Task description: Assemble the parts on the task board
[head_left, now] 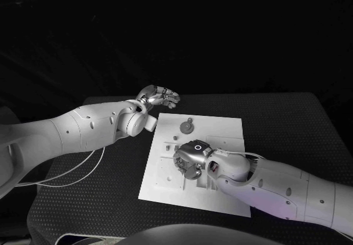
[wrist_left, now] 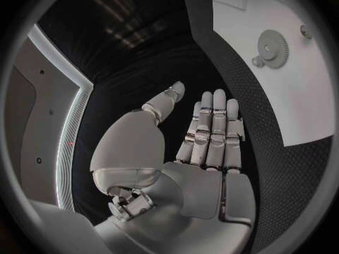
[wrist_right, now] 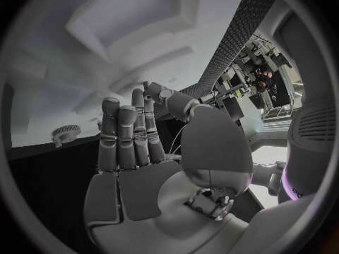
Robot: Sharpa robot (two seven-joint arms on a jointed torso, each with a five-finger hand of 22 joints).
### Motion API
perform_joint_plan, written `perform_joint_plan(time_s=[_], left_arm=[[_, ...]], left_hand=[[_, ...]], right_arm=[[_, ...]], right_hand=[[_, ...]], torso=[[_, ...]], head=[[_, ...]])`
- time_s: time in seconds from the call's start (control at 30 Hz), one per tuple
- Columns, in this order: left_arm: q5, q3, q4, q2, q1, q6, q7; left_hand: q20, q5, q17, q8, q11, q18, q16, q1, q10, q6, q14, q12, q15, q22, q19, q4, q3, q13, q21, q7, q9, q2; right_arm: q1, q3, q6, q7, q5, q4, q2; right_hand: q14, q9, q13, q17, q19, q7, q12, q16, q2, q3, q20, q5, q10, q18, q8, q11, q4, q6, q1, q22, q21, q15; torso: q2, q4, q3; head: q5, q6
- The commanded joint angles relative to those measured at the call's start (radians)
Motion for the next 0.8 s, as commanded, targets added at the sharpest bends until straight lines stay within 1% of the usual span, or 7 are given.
perform_joint_plan(time_s=[0.03, 0.17, 0.3, 0.53, 0.63, 0.7, 0.8], left_arm=[[0.006, 0.001, 0.003, 0.002, 0.002, 0.008, 0.007], [0.006, 0.001, 0.003, 0.002, 0.003, 0.008, 0.006], [0.006, 0.001, 0.003, 0.001, 0.004, 0.009, 0.006], [0.006, 0.001, 0.004, 0.002, 0.005, 0.010, 0.005], [0.006, 0.001, 0.005, 0.000, 0.006, 0.012, 0.003], [0.006, 0.001, 0.005, 0.000, 0.006, 0.012, 0.002], [0.006, 0.001, 0.006, -0.001, 0.006, 0.012, 0.001]], left_hand=[[0.007, 0.000, 0.002, -0.002, -0.001, 0.010, -0.004, -0.004, -0.008, -0.007, 0.000, 0.003, 0.007, 0.001, -0.001, 0.001, -0.004, -0.002, -0.007, 0.002, -0.001, 0.009], [0.007, 0.000, 0.002, -0.002, -0.001, 0.010, -0.005, -0.004, -0.008, -0.008, 0.000, 0.003, 0.007, 0.001, -0.001, 0.001, -0.004, -0.002, -0.007, 0.002, -0.001, 0.009], [0.007, 0.000, 0.003, -0.002, -0.001, 0.010, -0.006, -0.004, -0.008, -0.009, 0.000, 0.003, 0.007, 0.002, -0.001, 0.001, -0.004, -0.002, -0.008, 0.002, -0.001, 0.008], [0.007, 0.000, 0.003, -0.002, -0.001, 0.010, -0.006, -0.004, -0.009, -0.009, 0.000, 0.003, 0.007, 0.002, -0.001, 0.001, -0.004, -0.002, -0.008, 0.002, -0.001, 0.008], [0.007, 0.000, 0.004, -0.003, -0.001, 0.010, -0.006, -0.004, -0.009, -0.009, 0.000, 0.003, 0.008, 0.002, -0.002, 0.001, -0.004, -0.002, -0.008, 0.002, -0.001, 0.008], [0.007, 0.000, 0.004, -0.003, -0.001, 0.010, -0.007, -0.004, -0.009, -0.010, -0.001, 0.003, 0.008, 0.002, -0.002, 0.001, -0.004, -0.002, -0.008, 0.003, -0.001, 0.008], [0.007, -0.001, 0.004, -0.003, -0.001, 0.010, -0.008, -0.005, -0.010, -0.011, -0.001, 0.003, 0.008, 0.002, -0.002, 0.001, -0.005, -0.002, -0.009, 0.003, -0.002, 0.007]], right_arm=[[-0.001, -0.001, 0.044, -0.006, -0.023, 0.001, 0.003], [-0.001, -0.001, 0.063, -0.016, -0.036, 0.001, 0.007], [-0.002, -0.003, 0.070, -0.024, -0.051, 0.001, 0.013], [-0.002, -0.004, 0.075, -0.036, -0.059, -0.001, 0.021], [-0.002, -0.004, 0.088, -0.045, -0.059, -0.003, 0.021], [-0.001, -0.004, 0.083, -0.041, -0.050, -0.007, 0.019], [-0.001, -0.005, 0.076, -0.035, -0.036, -0.009, 0.017]], right_hand=[[0.001, 0.001, 0.001, 0.000, 0.002, -0.001, -0.004, -0.006, 0.012, 0.001, -0.007, 0.003, 0.007, 0.015, 0.002, -0.001, -0.007, 0.009, 0.000, 0.018, 0.006, -0.008], [0.001, 0.001, 0.001, 0.000, 0.001, -0.001, -0.005, -0.006, 0.013, 0.000, -0.007, 0.003, 0.007, 0.015, 0.001, -0.001, -0.008, 0.008, 0.000, 0.019, 0.006, -0.008], [0.000, 0.002, 0.001, 0.001, 0.001, -0.001, -0.006, -0.007, 0.014, -0.001, -0.007, 0.003, 0.007, 0.015, 0.001, -0.001, -0.010, 0.008, -0.001, 0.019, 0.006, -0.008], [-0.001, 0.002, 0.001, 0.001, 0.000, 0.000, -0.007, -0.007, 0.014, -0.001, -0.006, 0.004, 0.006, 0.015, 0.000, 0.000, -0.010, 0.007, -0.002, 0.019, 0.005, -0.008], [-0.003, 0.003, 0.001, 0.001, -0.002, 0.001, -0.010, -0.008, 0.013, -0.003, -0.005, 0.011, 0.004, 0.015, -0.002, 0.001, -0.010, 0.005, -0.007, 0.019, 0.005, -0.006], [-0.005, 0.003, 0.001, 0.001, -0.006, 0.002, -0.014, -0.010, 0.012, -0.005, -0.003, 0.017, 0.001, 0.015, -0.004, 0.002, -0.009, 0.002, -0.010, 0.019, 0.003, -0.005], [-0.014, 0.001, -0.003, -0.001, -0.016, 0.011, -0.029, -0.016, 0.006, -0.012, 0.001, 0.035, -0.019, 0.015, -0.019, 0.011, -0.007, -0.019, -0.020, 0.020, 0.001, 0.003]], torso=[[0.000, 0.0004, -0.0009], [0.000, 0.0007, -0.0011], [0.000, 0.0007, -0.0007], [0.000, 0.0001, -0.0012], [0.000, 0.0005, -0.0013], [0.000, -0.0001, -0.0017], [0.000, -0.0004, -0.0017]], head=[[-0.001, -0.001], [0.000, -0.003], [0.000, -0.003], [-0.001, -0.003], [-0.002, -0.002], [-0.002, -0.003], [-0.002, -0.004]])
